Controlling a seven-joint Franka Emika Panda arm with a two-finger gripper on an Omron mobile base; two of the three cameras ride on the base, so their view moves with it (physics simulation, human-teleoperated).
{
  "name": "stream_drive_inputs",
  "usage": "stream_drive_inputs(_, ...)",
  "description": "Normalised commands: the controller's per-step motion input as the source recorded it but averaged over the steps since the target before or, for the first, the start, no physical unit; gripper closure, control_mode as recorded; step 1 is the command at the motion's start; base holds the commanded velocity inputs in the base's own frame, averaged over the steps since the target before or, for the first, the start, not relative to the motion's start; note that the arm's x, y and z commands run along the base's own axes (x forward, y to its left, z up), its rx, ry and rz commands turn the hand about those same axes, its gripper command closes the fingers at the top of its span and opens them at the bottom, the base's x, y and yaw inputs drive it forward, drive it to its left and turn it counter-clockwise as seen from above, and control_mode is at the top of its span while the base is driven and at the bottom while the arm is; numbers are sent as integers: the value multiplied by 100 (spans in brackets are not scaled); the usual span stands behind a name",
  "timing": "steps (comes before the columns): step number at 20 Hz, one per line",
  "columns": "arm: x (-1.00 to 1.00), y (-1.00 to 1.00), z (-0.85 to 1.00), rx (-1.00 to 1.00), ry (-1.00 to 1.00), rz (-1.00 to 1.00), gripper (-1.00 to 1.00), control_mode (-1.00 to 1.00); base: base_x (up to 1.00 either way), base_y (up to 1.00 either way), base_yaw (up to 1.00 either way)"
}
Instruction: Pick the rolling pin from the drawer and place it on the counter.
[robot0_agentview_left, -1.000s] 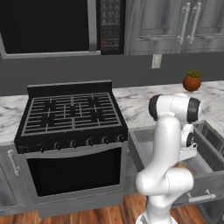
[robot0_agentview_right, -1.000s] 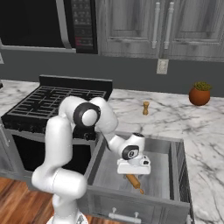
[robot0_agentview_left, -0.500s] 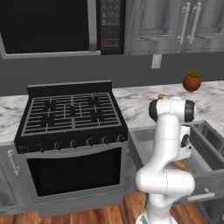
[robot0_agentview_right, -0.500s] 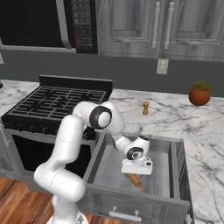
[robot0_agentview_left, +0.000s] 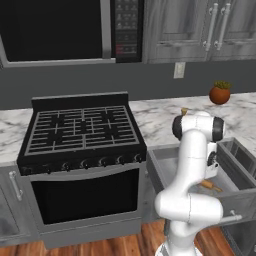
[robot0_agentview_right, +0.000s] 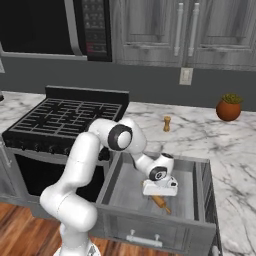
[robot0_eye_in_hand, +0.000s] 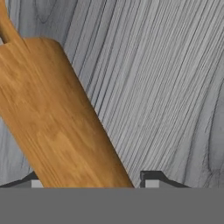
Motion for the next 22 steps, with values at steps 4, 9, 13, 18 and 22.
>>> stream_drive_inputs(4, -81, -7, -32, 1, -8, 7, 100, -100, 0, 0, 0)
stream_drive_inputs(9, -77, -5, 10, 2, -14, 26, 100, -100, 0, 0, 0)
stream_drive_inputs(13, -27, 33, 79, 1, -19, 34, 100, -100, 0, 0, 0)
stream_drive_inputs(18, 3, 41, 100, 12, -17, 37, 100, -100, 0, 0, 0)
stream_drive_inputs(22, 0, 12, 100, 14, -16, 25, 100, -100, 0, 0, 0)
